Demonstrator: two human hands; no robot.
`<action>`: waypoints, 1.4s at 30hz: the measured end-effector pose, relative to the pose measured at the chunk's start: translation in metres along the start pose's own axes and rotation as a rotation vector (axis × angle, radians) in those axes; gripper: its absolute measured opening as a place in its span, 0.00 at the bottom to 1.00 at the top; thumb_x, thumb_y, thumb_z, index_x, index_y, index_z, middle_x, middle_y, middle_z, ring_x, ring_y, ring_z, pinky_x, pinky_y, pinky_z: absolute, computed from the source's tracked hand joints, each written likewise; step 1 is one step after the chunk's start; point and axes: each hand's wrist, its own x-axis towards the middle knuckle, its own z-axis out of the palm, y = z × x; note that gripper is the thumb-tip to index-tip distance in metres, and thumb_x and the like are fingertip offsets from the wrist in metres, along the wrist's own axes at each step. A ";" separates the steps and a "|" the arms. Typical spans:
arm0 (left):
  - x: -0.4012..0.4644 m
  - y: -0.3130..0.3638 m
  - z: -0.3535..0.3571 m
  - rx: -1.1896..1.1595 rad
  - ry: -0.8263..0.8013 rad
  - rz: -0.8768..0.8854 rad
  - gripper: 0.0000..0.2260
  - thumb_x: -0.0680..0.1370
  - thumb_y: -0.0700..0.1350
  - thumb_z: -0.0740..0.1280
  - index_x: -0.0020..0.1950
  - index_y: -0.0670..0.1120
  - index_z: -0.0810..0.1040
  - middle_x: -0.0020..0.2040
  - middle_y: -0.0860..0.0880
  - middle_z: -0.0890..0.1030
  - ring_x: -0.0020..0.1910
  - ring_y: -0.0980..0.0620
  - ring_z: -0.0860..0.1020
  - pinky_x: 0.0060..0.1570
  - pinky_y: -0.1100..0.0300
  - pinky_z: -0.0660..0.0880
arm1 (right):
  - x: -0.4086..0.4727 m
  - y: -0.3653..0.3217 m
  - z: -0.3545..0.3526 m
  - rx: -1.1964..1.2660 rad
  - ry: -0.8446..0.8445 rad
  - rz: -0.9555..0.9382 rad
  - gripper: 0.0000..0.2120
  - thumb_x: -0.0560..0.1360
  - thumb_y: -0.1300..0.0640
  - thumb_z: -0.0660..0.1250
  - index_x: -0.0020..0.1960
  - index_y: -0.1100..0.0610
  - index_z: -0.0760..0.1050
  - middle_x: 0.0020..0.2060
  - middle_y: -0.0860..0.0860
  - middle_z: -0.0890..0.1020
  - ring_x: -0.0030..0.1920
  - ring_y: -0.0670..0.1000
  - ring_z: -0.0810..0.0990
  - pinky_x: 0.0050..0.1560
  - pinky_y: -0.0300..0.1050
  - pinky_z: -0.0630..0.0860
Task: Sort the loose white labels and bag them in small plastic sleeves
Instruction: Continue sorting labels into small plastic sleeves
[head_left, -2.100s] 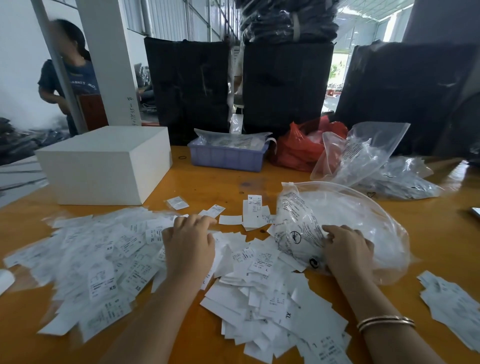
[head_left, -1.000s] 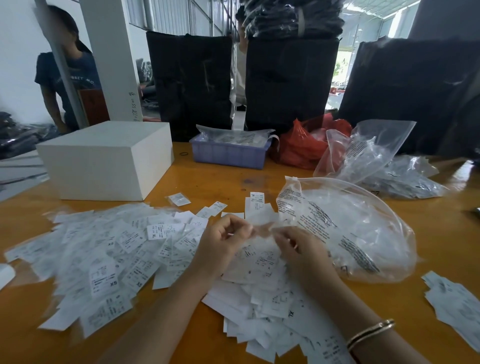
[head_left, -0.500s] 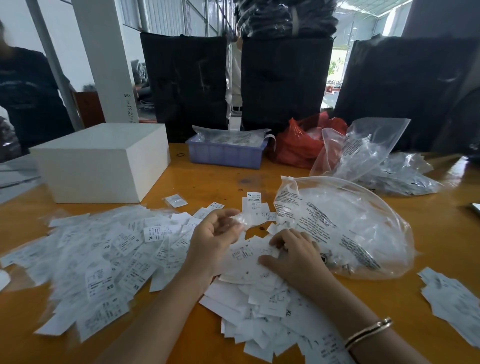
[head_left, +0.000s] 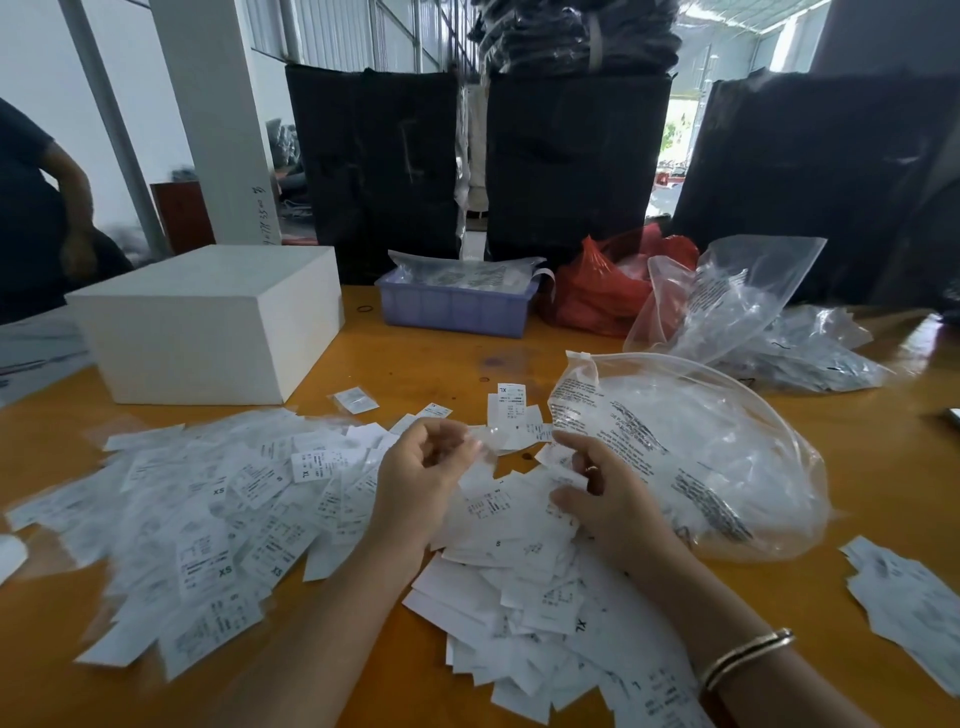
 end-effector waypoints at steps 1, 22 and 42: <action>-0.001 0.000 0.000 0.029 -0.011 0.023 0.02 0.76 0.46 0.69 0.46 0.53 0.79 0.38 0.61 0.80 0.40 0.64 0.78 0.36 0.74 0.73 | 0.001 0.000 0.000 0.078 0.020 0.016 0.28 0.73 0.65 0.69 0.66 0.40 0.68 0.51 0.46 0.75 0.46 0.46 0.77 0.43 0.35 0.78; -0.009 0.002 0.002 0.426 -0.245 0.436 0.17 0.73 0.49 0.72 0.60 0.52 0.73 0.39 0.60 0.78 0.43 0.62 0.77 0.44 0.72 0.75 | -0.013 -0.018 0.011 0.642 0.137 -0.135 0.10 0.68 0.54 0.69 0.45 0.58 0.75 0.40 0.52 0.84 0.42 0.50 0.83 0.41 0.37 0.78; -0.010 0.005 0.002 0.339 -0.287 0.406 0.07 0.72 0.41 0.73 0.47 0.51 0.80 0.41 0.67 0.77 0.46 0.69 0.77 0.41 0.77 0.72 | -0.008 -0.010 0.007 0.151 0.067 -0.272 0.07 0.78 0.64 0.63 0.46 0.52 0.74 0.42 0.48 0.80 0.44 0.48 0.78 0.45 0.45 0.75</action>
